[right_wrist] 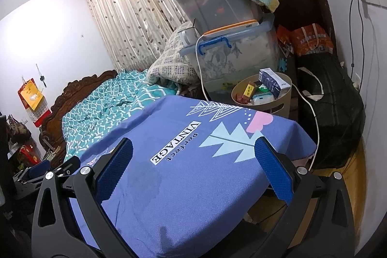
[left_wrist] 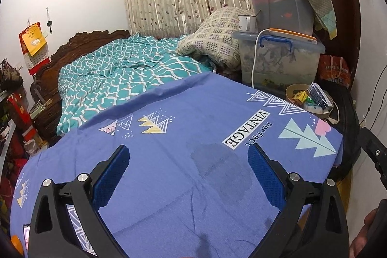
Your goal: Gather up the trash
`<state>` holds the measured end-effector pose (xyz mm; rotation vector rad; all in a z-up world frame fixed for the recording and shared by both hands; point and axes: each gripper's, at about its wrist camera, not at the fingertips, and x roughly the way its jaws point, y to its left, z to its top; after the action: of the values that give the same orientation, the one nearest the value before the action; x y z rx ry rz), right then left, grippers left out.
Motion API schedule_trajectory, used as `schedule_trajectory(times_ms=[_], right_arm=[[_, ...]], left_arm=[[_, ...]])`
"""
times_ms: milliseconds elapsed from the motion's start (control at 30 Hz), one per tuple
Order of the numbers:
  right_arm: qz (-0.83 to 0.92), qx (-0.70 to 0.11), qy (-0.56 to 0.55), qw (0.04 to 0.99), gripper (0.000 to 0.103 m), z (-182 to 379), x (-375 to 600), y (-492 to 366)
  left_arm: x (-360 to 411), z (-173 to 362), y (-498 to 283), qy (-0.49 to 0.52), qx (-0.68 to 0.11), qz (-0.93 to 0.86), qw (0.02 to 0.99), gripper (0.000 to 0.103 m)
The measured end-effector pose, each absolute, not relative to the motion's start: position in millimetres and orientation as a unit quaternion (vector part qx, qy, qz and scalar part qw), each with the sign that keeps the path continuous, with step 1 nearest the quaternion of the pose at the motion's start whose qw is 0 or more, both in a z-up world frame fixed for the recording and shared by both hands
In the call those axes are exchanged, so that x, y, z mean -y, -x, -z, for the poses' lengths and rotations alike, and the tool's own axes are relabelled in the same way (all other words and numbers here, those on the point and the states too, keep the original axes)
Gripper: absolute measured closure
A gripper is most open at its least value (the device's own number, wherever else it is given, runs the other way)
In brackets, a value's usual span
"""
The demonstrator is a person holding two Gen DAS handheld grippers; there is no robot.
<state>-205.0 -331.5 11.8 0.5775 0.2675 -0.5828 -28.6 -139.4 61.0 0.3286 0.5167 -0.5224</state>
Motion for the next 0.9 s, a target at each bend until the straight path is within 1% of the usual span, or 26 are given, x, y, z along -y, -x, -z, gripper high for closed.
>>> schedule_trajectory(times_ms=[900], right_arm=[[0.292, -0.113, -0.279, 0.908, 0.003, -18.5, 329.8, 213.0]], left_arm=[[148.3, -58.0, 37.8, -0.168, -0.254, 0.283, 0.909, 0.009]])
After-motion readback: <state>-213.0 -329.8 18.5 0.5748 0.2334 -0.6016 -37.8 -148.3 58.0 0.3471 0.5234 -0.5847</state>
